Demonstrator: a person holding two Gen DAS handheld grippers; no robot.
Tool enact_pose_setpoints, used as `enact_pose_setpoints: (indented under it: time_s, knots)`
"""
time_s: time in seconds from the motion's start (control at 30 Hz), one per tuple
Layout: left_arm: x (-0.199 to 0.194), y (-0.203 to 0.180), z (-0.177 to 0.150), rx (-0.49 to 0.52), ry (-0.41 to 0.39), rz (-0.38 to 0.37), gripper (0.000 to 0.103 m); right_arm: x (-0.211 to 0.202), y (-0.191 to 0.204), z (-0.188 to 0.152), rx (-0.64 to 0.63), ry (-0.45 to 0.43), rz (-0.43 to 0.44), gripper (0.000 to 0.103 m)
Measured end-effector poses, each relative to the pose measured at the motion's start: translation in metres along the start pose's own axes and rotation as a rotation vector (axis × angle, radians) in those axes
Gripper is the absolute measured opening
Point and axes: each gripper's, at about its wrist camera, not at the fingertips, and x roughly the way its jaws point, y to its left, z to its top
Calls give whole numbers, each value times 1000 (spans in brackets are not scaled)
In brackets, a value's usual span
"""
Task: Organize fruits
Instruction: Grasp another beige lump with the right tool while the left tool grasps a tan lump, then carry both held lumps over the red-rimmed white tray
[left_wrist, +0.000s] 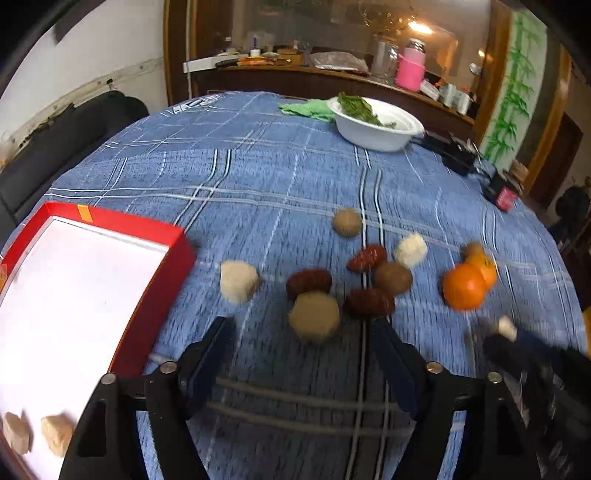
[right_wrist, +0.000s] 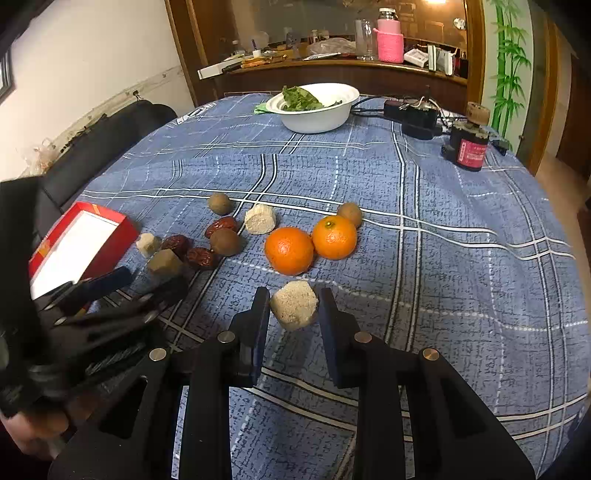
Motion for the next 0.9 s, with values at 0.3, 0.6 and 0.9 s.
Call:
enact_pose_setpoints:
  time_s: [0.3, 0.6, 0.9]
  knots:
    - [-10, 1, -7, 50, 13, -25, 26, 1, 0, 0, 1, -3, 13, 25]
    - [-65, 20, -43, 40, -17, -184, 26, -5, 7, -1, -12, -16, -10, 25]
    - [-97, 33, -66, 58, -55, -226, 26, -50, 35, -24, -50, -58, 19, 25]
